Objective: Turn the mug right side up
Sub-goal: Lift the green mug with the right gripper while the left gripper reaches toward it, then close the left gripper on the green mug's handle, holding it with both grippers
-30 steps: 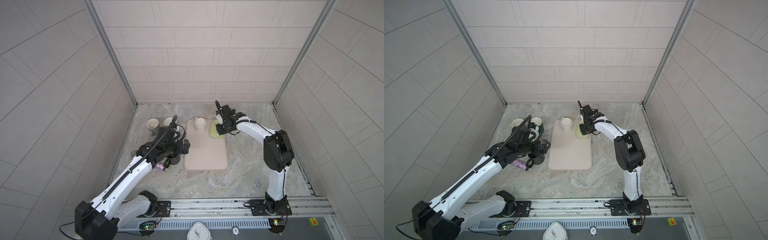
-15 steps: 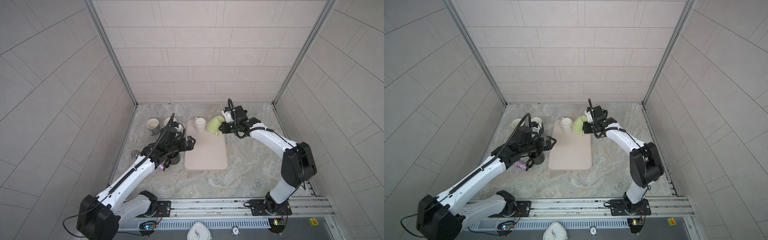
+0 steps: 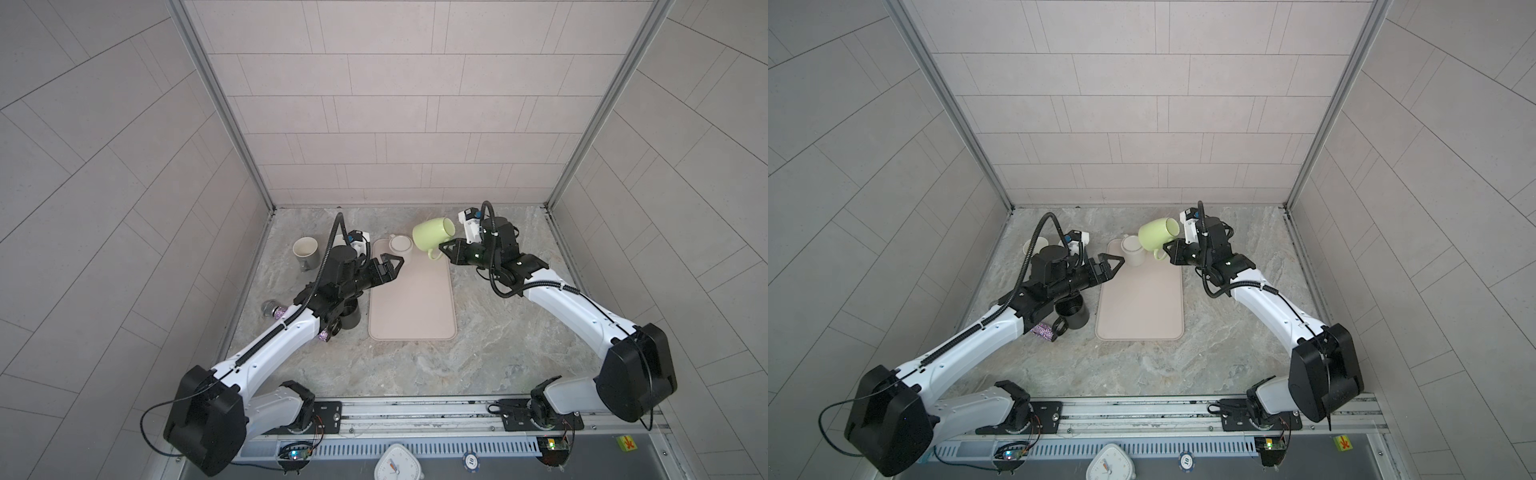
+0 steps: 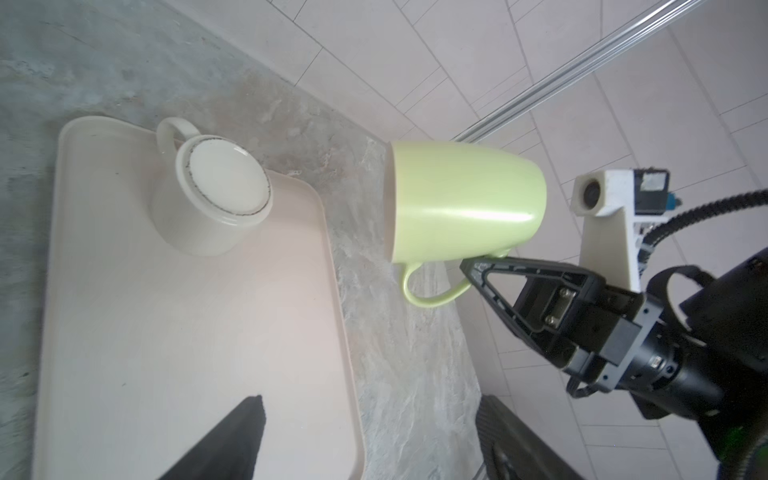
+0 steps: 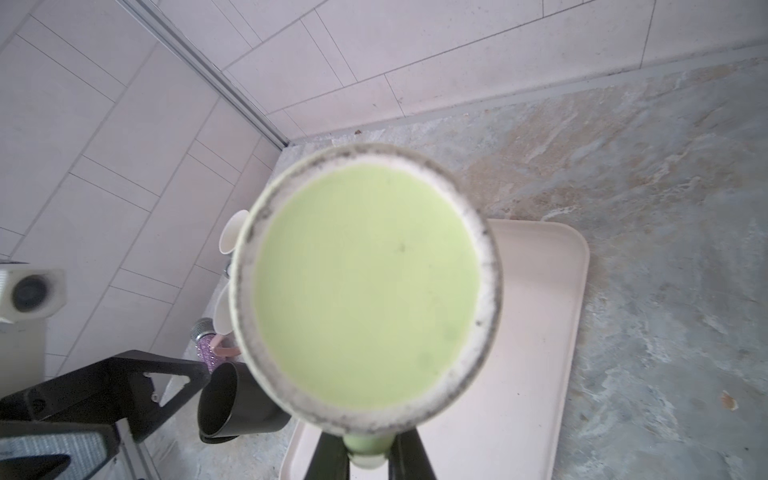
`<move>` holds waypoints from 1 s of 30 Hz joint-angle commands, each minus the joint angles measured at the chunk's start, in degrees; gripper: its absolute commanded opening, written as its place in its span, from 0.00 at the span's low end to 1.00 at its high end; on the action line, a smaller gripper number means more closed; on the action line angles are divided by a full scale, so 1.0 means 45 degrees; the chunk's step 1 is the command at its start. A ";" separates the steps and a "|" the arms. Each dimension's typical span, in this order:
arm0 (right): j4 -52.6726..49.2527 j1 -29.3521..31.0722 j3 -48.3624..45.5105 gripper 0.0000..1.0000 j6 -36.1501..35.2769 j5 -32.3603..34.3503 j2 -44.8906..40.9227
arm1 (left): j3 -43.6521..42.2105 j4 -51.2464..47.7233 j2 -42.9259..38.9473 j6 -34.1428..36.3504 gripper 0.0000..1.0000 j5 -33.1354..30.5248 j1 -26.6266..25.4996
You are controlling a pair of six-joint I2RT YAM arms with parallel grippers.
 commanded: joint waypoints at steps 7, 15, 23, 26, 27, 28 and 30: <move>0.2085 -0.0099 -0.0335 0.00 0.1337 -0.0878 -0.1422 | 0.0226 0.3810 0.1299 -0.1044 0.67 0.0894 -0.0449; 0.3538 -0.0289 -0.1035 0.00 0.2418 -0.1416 -0.1902 | 0.0546 0.5580 0.2202 -0.1739 0.62 0.1798 -0.0686; 0.4090 -0.0372 -0.1452 0.00 0.2817 -0.2015 -0.2164 | 0.1108 0.6155 0.3065 -0.1931 0.59 0.2814 -0.0715; 0.4212 -0.0391 -0.1593 0.00 0.2835 -0.2136 -0.2415 | 0.1177 0.6194 0.3177 -0.2005 0.53 0.2848 -0.0722; 0.4314 -0.0392 -0.1643 0.00 0.2859 -0.2156 -0.2511 | 0.1221 0.6210 0.3229 -0.2042 0.52 0.2917 -0.0708; 0.4412 -0.0401 -0.1683 0.00 0.2888 -0.2198 -0.2583 | 0.1248 0.6232 0.3271 -0.2087 0.52 0.2955 -0.0720; 0.4603 -0.0411 -0.1729 0.00 0.3018 -0.2395 -0.2634 | 0.1252 0.6467 0.3358 -0.2241 0.51 0.2978 -0.0714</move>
